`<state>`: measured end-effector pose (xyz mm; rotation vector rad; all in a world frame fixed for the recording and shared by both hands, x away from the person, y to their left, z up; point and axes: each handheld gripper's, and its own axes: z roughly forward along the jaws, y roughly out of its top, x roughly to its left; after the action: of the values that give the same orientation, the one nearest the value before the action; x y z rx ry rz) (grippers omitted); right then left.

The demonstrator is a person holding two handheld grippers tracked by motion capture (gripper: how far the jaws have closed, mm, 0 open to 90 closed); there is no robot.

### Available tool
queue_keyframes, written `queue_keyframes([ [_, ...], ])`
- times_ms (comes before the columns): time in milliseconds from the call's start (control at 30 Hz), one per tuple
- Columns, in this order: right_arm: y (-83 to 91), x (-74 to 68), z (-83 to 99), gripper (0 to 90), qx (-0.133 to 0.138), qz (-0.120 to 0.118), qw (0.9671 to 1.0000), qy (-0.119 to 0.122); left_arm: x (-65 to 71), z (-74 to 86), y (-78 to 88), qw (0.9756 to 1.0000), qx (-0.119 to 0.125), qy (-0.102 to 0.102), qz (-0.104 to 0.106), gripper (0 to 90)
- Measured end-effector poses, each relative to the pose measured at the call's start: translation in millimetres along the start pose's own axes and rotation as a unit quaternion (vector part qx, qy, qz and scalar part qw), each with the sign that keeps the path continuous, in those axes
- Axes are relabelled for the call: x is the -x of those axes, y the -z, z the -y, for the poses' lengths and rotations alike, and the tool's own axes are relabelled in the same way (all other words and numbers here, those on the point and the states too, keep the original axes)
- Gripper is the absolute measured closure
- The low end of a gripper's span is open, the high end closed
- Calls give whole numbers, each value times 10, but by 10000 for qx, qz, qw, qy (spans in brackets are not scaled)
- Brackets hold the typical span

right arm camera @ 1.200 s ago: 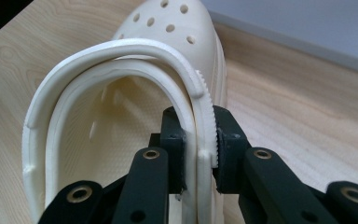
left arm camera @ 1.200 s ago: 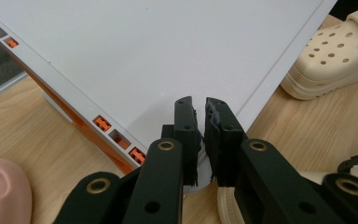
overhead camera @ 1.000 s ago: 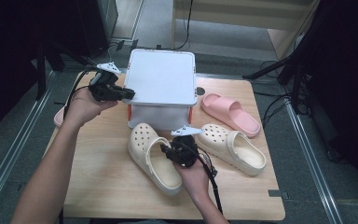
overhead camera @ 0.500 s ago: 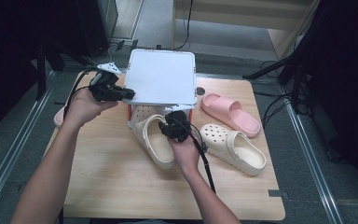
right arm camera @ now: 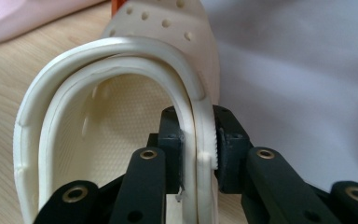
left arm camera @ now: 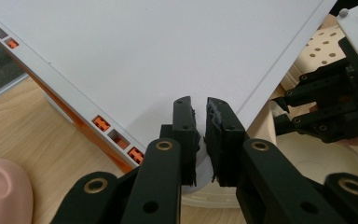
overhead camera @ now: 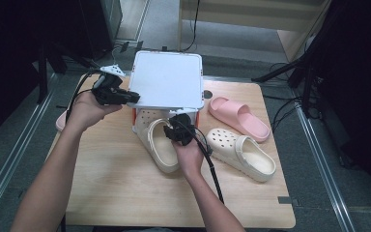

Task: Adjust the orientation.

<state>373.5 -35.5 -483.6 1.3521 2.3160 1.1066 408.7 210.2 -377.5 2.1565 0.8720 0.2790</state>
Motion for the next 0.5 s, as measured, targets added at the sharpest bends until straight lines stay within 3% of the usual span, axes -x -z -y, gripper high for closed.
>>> queue_keyframes([
  [267, 50, -3, 25, 638, 65, -161, 9998, 58, -16, 5, 1, 10000, 27, 17, 48, 817],
  [500, 235, -21, 83, 558, 100, -240, 9995, 180, -17, 5, 1, 10000, 24, 26, 52, 816],
])
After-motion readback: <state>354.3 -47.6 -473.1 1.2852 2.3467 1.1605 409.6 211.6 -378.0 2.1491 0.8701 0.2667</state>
